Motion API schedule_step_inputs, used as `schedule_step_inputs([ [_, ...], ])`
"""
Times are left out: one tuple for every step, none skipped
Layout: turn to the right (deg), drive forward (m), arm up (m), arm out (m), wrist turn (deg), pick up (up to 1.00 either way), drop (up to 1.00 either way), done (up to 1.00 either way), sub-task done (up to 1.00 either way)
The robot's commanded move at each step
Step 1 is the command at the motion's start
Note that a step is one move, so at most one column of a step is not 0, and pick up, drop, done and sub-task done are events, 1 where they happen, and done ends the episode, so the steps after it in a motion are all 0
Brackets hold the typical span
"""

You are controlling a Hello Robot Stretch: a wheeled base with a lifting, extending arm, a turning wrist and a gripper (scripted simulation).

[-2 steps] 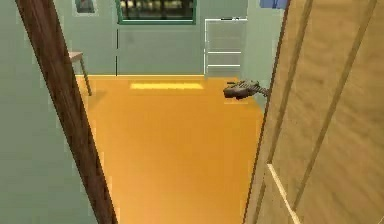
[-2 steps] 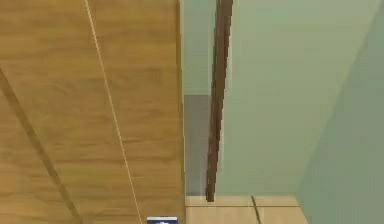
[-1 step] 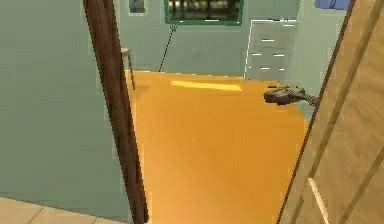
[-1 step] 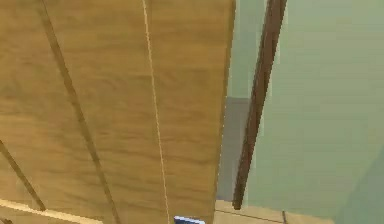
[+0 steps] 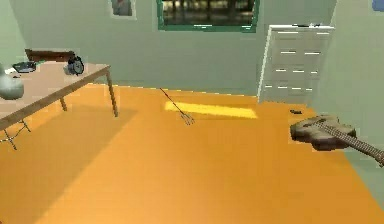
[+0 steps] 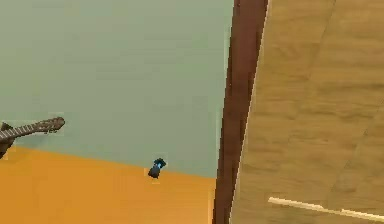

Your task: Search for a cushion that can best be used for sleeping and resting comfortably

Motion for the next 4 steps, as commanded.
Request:
schedule_step_inputs([
  [-12.0,0.00,0.00,0.00,0.0,0.00,0.00,0.00,0.00],
  [0.0,0.20,0.00,0.00,0.0,0.00,0.00,0.00,0.00],
  [0.0,1.00,0.00,0.00,0.0,0.00,0.00,0.00,0.00],
  [3.0,0.00,0.00,0.00,0.0,0.00,0.00,0.00,0.00],
])
